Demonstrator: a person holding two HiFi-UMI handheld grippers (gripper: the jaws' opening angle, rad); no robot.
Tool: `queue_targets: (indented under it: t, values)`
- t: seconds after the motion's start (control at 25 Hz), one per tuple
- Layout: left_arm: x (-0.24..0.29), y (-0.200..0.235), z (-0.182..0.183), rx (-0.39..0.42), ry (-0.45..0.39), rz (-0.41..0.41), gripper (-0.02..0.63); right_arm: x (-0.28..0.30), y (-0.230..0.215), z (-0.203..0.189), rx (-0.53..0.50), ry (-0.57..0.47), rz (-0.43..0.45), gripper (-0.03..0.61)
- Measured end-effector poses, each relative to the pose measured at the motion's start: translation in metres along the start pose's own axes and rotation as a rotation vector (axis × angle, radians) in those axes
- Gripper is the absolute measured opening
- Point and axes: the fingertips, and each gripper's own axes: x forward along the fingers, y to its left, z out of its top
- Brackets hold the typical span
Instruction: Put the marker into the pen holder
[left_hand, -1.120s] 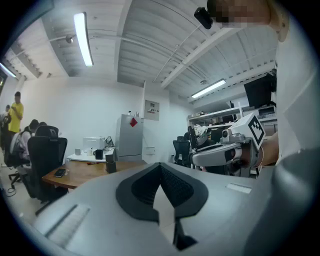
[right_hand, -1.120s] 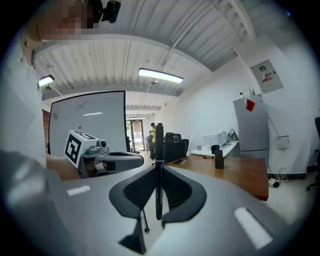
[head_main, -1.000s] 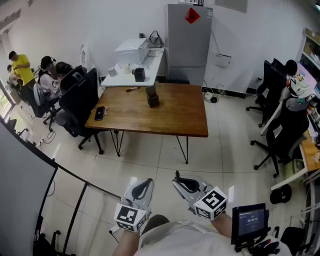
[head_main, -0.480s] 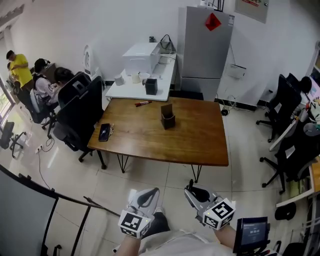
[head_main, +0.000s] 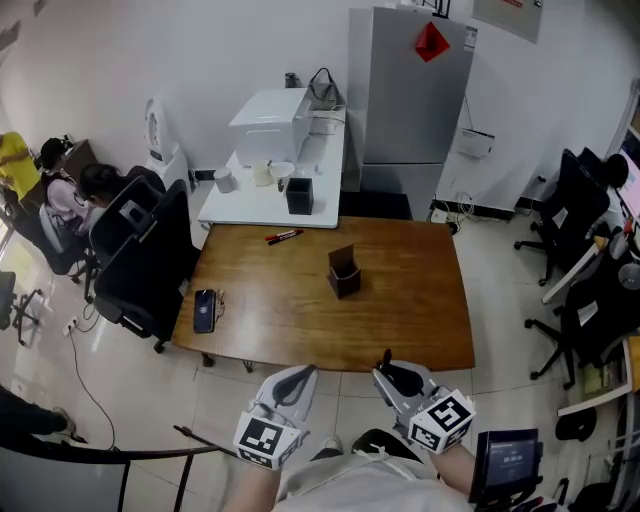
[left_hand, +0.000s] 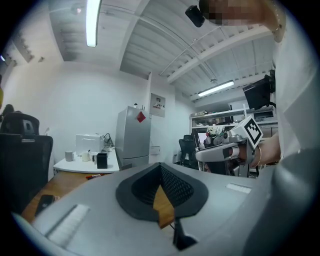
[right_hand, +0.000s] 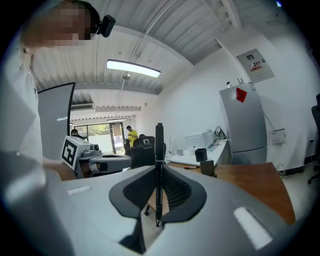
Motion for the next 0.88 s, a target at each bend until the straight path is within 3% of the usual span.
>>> queue_targets:
  t: [0.6, 0.88]
  values:
    - [0.133, 0.092, 0.025, -0.038, -0.025, 0.106, 0.015, 0.110, -0.136, 0.050, -0.049, 0.008, 0.109, 0.043]
    - [0.157, 0.107, 0.015, -0.090, 0.018, 0.063, 0.015, 0.167, -0.169, 0.045, -0.035, -0.010, 0.100, 0.043]
